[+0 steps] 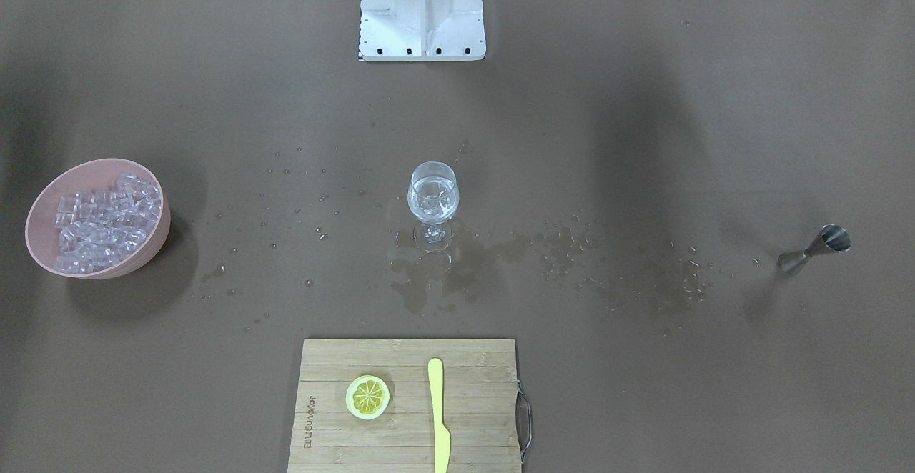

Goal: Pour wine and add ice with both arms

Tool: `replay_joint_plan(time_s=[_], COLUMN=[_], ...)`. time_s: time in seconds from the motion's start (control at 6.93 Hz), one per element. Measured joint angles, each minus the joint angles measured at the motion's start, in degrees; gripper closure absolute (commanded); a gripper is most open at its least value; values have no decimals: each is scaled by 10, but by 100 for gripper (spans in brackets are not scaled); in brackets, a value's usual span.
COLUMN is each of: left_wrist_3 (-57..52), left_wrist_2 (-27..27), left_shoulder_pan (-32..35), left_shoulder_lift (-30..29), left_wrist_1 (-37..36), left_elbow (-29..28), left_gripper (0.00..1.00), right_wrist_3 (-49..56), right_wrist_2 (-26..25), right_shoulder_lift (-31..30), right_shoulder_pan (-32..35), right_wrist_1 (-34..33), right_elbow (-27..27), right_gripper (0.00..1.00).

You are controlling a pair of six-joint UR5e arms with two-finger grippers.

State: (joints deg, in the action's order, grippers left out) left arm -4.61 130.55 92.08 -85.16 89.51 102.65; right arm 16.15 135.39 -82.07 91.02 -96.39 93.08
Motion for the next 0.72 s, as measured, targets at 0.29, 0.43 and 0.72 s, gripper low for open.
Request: replay_joint_plan(time_s=[0.29, 0.43, 0.72], left_wrist_3=[-4, -4, -7], left_wrist_2=[1, 1, 1], left_shoulder_pan=[3, 2, 2], left_shoulder_lift=[36, 39, 36], left_wrist_1=[-4, -1, 3], left_elbow=[-3, -9, -19], left_gripper=[2, 2, 2], right_wrist_3=[1, 0, -1], right_wrist_2=[-2, -4, -3], right_shoulder_lift=[3, -1, -6], right_shoulder_pan=[1, 1, 1], right_wrist_1=[-24, -28, -30], right_elbow=[1, 5, 17], right_gripper=[0, 0, 0])
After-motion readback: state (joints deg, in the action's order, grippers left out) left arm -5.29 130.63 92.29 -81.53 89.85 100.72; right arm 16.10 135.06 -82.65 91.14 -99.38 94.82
